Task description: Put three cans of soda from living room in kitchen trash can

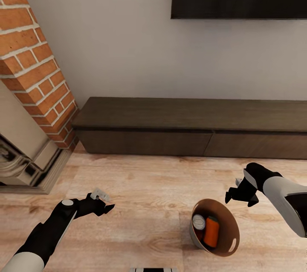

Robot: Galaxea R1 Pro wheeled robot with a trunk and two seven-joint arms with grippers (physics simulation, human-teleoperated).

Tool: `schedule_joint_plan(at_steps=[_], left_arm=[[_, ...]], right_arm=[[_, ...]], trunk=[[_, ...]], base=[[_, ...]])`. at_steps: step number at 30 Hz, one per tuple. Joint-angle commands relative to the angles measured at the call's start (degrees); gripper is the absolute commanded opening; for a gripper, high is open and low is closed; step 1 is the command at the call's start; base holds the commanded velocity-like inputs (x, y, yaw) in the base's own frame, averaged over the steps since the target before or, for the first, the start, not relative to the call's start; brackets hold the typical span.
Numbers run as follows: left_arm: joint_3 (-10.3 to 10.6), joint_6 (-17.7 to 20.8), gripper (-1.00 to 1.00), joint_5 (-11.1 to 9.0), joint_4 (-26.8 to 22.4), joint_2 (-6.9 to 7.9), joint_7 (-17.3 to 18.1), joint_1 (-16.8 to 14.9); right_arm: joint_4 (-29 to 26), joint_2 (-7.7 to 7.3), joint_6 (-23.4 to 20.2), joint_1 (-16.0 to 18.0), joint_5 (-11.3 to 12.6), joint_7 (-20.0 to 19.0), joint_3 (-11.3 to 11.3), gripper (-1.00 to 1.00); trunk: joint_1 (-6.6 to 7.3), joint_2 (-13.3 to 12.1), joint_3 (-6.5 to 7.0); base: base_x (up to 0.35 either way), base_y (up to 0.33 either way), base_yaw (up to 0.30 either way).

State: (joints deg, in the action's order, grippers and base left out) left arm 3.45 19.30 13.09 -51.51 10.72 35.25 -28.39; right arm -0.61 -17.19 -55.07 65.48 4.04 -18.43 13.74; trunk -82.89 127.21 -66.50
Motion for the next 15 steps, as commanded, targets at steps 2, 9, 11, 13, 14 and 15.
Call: schedule_joint_plan(at_steps=[2, 9, 11, 13, 14, 15], left_arm=[[-0.01, 0.01, 1.0, 0.01, 0.03, 0.0, 0.0, 0.0], [-0.37, -0.28, 1.0, -0.19, 5.09, 0.0, -0.04, -0.06], [-0.4, -0.38, 1.0, -0.22, 6.2, 0.0, -0.21, -0.07], [-0.42, -0.48, 1.0, -0.13, 7.25, 0.0, -1.64, -0.08], [-0.38, -0.56, 1.0, -0.2, 7.67, 0.0, -3.74, -0.08], [-0.32, -0.69, 1.0, -0.36, 8.15, 0.0, -7.08, -0.08]], right_arm=[[0.0, 0.02, 0.02, -0.24, 0.0, 0.0, -0.01, 1.0], [-0.03, 0.05, 2.27, -2.29, -0.05, 0.09, 0.01, 1.0], [-0.02, 0.05, 3.7, -3.12, -0.09, 0.17, 0.03, 1.0], [-0.03, 0.05, 5.42, -4.6, -0.16, 0.38, 0.12, 1.0], [-0.05, 0.03, 6.16, -5.72, -0.2, 1.04, 0.14, 1.0], [-0.07, 0.04, 7.3, -7.27, -0.2, 2.71, 0.11, 1.0]], trunk=[[0.44, -0.82, 0.36], [1.98, -3.62, 1.62], [2.42, -4.43, 1.98], [2.86, -5.23, 2.34], [3.08, -5.63, 2.52], [3.3, -6.03, 2.7]], base=[[0.0, 0.0, 0.0], [0.0, 0.0, 0.0], [0.0, 0.0, 0.0], [0.0, 0.0, 0.0], [0.0, 0.0, 0.0], [0.0, 0.0, 0.0]])
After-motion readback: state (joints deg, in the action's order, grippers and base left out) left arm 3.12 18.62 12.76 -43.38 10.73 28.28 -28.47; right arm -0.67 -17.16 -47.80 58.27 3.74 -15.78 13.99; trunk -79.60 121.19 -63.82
